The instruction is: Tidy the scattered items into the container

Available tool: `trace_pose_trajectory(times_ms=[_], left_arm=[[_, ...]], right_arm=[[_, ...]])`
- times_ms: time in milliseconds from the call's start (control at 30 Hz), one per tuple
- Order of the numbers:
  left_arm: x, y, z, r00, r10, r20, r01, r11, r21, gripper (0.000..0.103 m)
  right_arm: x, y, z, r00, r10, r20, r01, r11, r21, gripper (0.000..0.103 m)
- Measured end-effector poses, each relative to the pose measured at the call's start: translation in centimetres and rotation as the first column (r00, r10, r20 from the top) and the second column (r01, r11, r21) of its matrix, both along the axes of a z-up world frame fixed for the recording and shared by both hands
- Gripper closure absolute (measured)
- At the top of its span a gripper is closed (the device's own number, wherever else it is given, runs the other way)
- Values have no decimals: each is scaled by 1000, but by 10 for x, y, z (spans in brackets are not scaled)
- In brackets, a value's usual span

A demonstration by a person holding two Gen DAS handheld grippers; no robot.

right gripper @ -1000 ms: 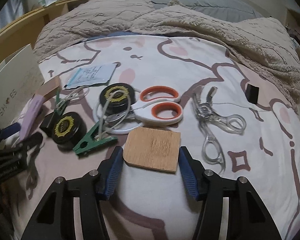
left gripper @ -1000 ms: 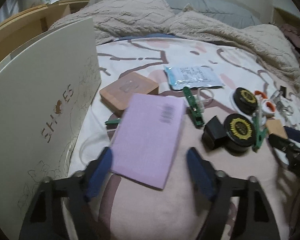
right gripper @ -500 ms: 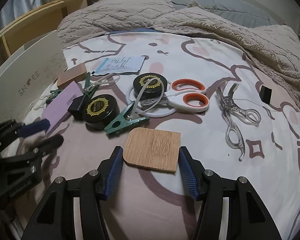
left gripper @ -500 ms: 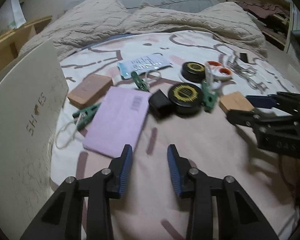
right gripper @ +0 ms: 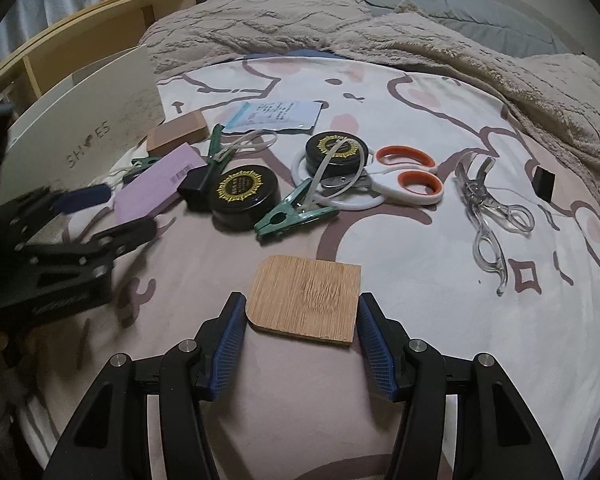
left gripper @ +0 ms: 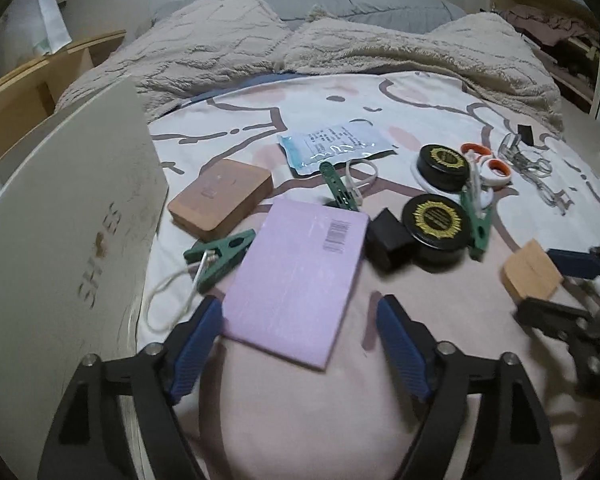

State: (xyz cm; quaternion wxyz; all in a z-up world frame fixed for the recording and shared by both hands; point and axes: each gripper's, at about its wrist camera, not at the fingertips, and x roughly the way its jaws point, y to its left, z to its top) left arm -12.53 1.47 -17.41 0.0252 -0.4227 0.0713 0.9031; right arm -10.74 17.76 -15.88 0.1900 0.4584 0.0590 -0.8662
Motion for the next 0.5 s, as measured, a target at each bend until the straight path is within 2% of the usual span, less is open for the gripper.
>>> trace_pose_trajectory(times_ms=[67,167,267,500], left_arm=[[-8,-5,-4,1000,5,23,-5,1000,12,16],[-16,-16,-9,998,8,58,-13,996,84,12],[-16,-21,-9,998,3,63,-11,992,125,12],[0,-4,-5,992,-106,69,93,982,167,13]], right_arm=[[2,0,1,1000,3,7,-3,1000,-6,46],[4,1,2,1000,6,18,-6,1000,-12,46],[6,1,4,1000,10,16,-10,1000,-13,46],[4,5,5,1000,0,15,0,1000,-19,46]])
